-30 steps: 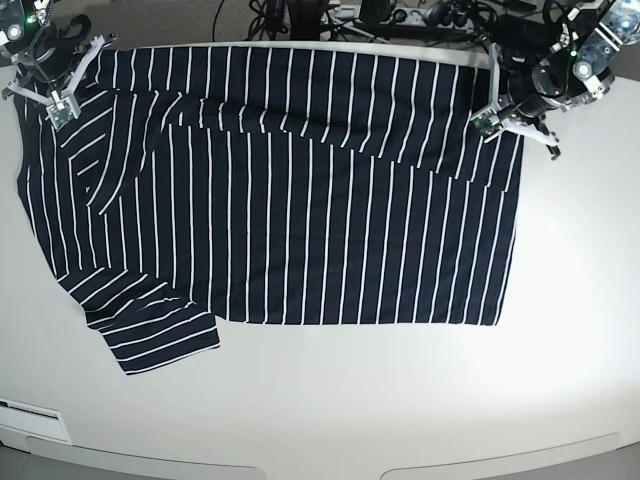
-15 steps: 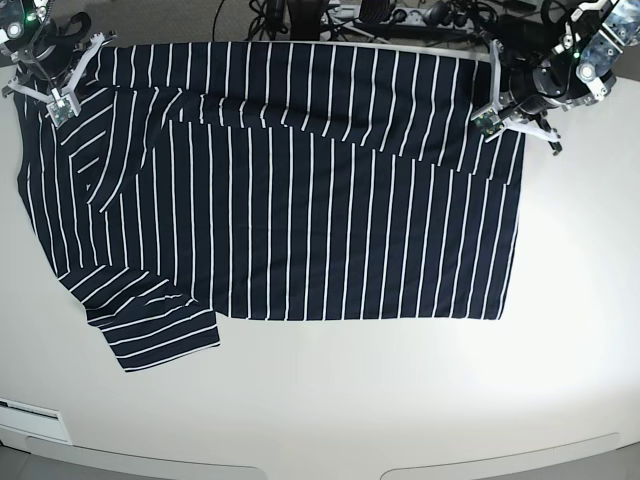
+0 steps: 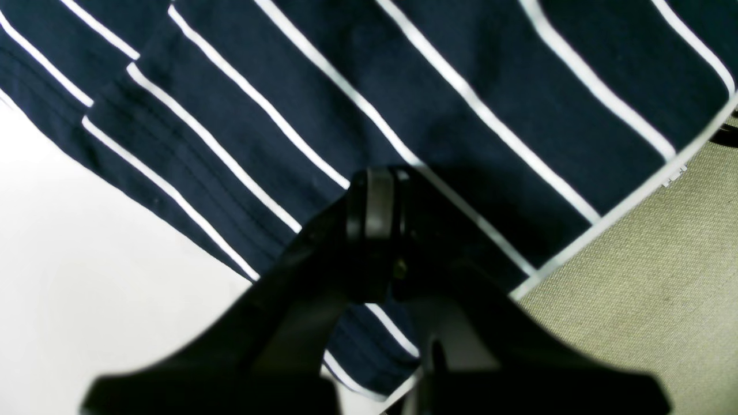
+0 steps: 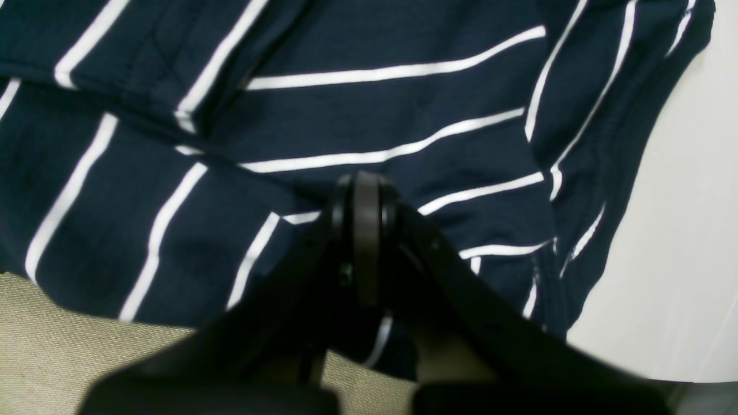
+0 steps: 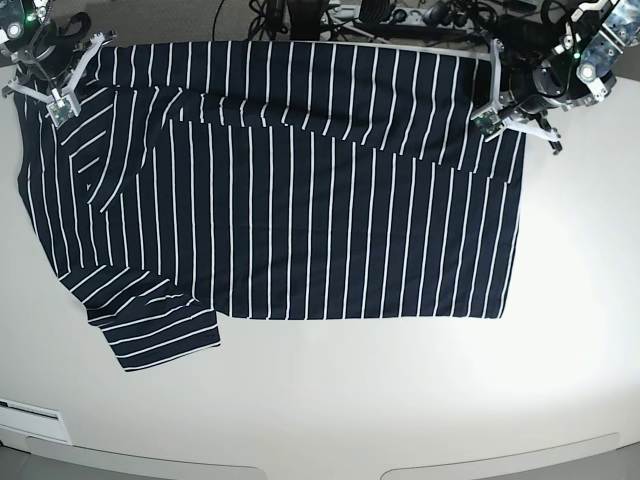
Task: Fold the T-shirt properly
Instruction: 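Pull the shirt with both grippers to straighten it on the table, then move the left gripper to the shirt's side edge near the hem and grasp, then move the right gripper to the opposite side edge near the hem and grasp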
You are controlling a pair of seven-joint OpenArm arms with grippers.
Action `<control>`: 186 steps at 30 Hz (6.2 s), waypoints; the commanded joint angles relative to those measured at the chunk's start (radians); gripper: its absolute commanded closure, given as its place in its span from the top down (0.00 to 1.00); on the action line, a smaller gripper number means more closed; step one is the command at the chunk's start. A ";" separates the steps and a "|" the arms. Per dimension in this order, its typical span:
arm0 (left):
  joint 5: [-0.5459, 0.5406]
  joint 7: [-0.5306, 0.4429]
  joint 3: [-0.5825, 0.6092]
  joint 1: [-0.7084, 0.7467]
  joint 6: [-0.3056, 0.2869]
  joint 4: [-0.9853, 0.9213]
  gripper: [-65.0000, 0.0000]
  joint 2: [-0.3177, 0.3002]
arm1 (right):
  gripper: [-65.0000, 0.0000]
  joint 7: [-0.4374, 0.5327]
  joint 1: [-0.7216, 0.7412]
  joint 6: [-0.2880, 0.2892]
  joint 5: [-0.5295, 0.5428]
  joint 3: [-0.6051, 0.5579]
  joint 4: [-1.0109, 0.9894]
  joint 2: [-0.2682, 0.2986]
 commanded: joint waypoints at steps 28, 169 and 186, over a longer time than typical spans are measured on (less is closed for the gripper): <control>0.219 0.116 0.012 0.018 0.118 0.096 0.33 -0.012 | 0.44 -0.175 0.153 -0.046 -0.050 -0.005 0.029 0.004; -0.856 0.426 -0.380 -1.043 -0.307 -1.266 0.00 0.332 | 0.44 0.063 1.347 0.391 0.332 -0.055 -0.983 -0.125; -0.856 0.427 -0.380 -1.042 -0.307 -1.266 0.00 0.332 | 0.47 0.148 1.369 0.316 0.179 -0.056 -0.998 -0.177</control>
